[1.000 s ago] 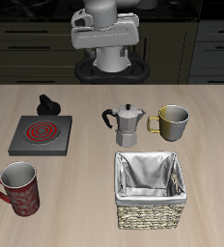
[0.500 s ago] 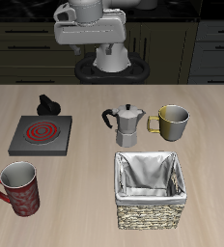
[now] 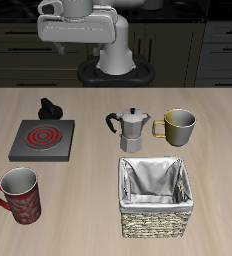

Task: Place the red mug in the basket

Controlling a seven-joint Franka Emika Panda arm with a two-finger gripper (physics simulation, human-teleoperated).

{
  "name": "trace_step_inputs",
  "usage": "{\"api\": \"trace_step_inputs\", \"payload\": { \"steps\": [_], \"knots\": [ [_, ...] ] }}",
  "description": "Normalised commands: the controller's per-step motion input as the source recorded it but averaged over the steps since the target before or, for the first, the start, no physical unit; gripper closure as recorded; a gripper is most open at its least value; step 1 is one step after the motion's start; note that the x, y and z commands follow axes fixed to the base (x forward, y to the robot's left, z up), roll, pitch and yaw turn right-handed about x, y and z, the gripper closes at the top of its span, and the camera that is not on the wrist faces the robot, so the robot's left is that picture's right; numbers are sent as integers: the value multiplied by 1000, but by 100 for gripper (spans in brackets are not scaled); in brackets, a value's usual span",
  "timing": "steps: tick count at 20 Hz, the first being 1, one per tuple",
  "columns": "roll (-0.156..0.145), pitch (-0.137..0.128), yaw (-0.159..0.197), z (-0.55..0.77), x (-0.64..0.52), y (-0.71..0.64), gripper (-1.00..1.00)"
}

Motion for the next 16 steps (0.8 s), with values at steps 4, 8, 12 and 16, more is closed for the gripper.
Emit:
{"api": "trace_step_inputs", "payload": {
  "steps": [4,8,12,16],
  "knots": [
    [14,28,-8,13,304,-127,-100],
    [-65,18,-37,76,395,-303,-100],
    [-17,12,-20,92,258,-186,-100],
    [-38,9,-13,225,365,-290,-100]
  ]
}}
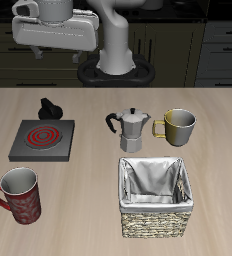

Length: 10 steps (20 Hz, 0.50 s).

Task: Place the red mug in the basket

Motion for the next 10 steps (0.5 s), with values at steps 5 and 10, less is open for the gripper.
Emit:
{"api": "trace_step_inputs", "payload": {
  "steps": [5,10],
  "knots": [
    [-15,0,-2,141,191,-99,-100],
    [-7,-35,21,126,233,-41,-100]
  ]
}}
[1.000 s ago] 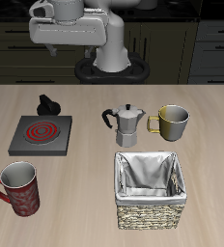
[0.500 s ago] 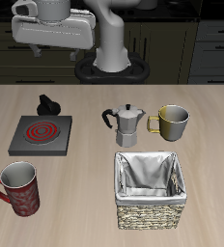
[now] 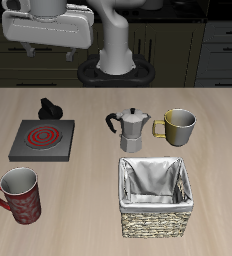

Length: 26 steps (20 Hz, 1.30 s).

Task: Place the red mug in the basket

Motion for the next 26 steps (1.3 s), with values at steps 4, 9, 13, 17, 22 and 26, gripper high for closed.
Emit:
{"api": "trace_step_inputs", "payload": {
  "steps": [4,9,13,17,22,26],
  "knots": [
    [-15,2,-10,-12,200,-16,-100],
    [-27,10,-1,-52,286,-77,-100],
    [-9,-7,-11,18,185,-82,-100],
    [-12,-25,22,67,192,-84,-100],
    [-17,-15,-15,63,216,-77,-100],
    [4,-18,-7,2,179,13,-100]
  ]
}}
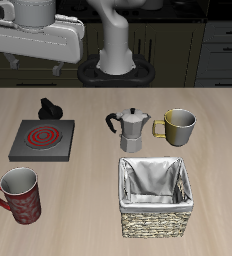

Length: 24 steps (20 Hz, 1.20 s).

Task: Place the red mug in the basket

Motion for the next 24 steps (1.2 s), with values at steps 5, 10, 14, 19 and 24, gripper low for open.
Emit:
{"api": "trace_step_inputs", "payload": {
  "steps": [5,10,14,19,24],
  "knots": [
    [9,-33,46,-91,222,65,-100],
    [7,19,10,-128,165,11,-100],
    [-28,-23,12,-100,203,-54,-100],
    [4,-19,4,-98,165,-6,-100],
    [9,-9,8,-85,37,62,-100]
  ]
}}
